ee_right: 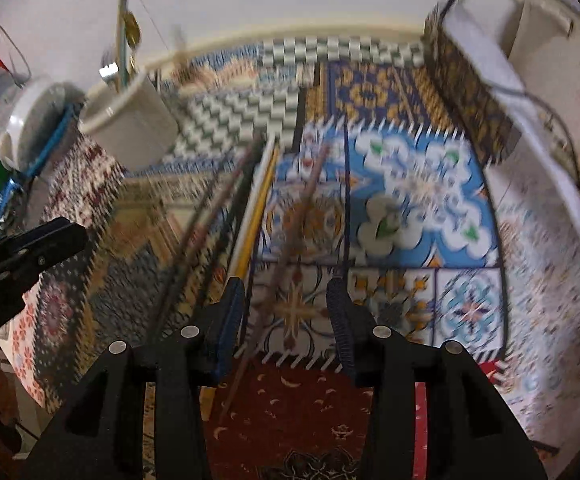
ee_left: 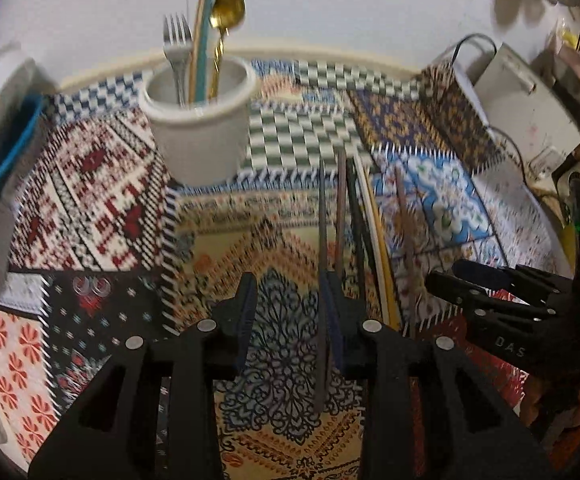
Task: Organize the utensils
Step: 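Return both tools to the pile and grasp a brown chopstick with the right tool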
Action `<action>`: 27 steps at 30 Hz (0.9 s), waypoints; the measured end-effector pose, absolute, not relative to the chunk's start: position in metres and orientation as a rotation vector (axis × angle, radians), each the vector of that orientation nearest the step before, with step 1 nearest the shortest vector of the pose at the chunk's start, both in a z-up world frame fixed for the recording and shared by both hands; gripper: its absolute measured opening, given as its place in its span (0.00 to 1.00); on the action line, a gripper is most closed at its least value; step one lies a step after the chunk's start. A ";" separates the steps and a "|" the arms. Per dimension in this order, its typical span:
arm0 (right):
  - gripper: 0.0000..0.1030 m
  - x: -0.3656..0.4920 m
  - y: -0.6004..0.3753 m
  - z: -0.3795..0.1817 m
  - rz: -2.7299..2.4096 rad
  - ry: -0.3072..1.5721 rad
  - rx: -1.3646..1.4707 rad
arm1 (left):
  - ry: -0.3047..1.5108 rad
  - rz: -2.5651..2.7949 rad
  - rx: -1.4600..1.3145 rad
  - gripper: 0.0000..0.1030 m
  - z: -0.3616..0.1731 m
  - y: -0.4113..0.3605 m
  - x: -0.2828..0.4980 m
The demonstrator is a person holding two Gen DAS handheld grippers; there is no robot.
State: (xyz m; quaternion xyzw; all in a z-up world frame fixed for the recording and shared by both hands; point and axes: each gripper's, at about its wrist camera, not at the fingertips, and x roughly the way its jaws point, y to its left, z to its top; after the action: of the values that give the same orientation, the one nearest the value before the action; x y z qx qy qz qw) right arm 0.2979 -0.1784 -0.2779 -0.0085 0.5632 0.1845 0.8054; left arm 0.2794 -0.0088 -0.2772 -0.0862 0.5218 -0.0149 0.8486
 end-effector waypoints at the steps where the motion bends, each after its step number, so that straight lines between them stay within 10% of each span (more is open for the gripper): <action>1: 0.38 0.298 -0.177 -0.283 0.394 1.216 -0.022 | 1.109 -0.034 -0.181 0.32 -0.281 -0.011 0.279; 9: 0.37 0.308 -0.171 -0.299 0.368 1.213 -0.007 | 1.150 -0.048 -0.187 0.32 -0.299 -0.018 0.283; 16: 0.07 0.317 -0.179 -0.304 0.354 1.210 -0.049 | 1.147 -0.079 -0.172 0.32 -0.298 -0.028 0.295; 27: 0.07 0.347 -0.194 -0.304 0.357 1.242 -0.033 | 1.161 -0.084 -0.172 0.32 -0.302 -0.036 0.317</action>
State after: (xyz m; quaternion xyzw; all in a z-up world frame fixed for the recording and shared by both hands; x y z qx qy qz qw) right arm 0.3473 -0.1938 -0.3037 -0.0156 0.5785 0.1662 0.7984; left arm 0.3168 -0.0363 -0.3017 -0.0810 0.5474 -0.0396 0.8320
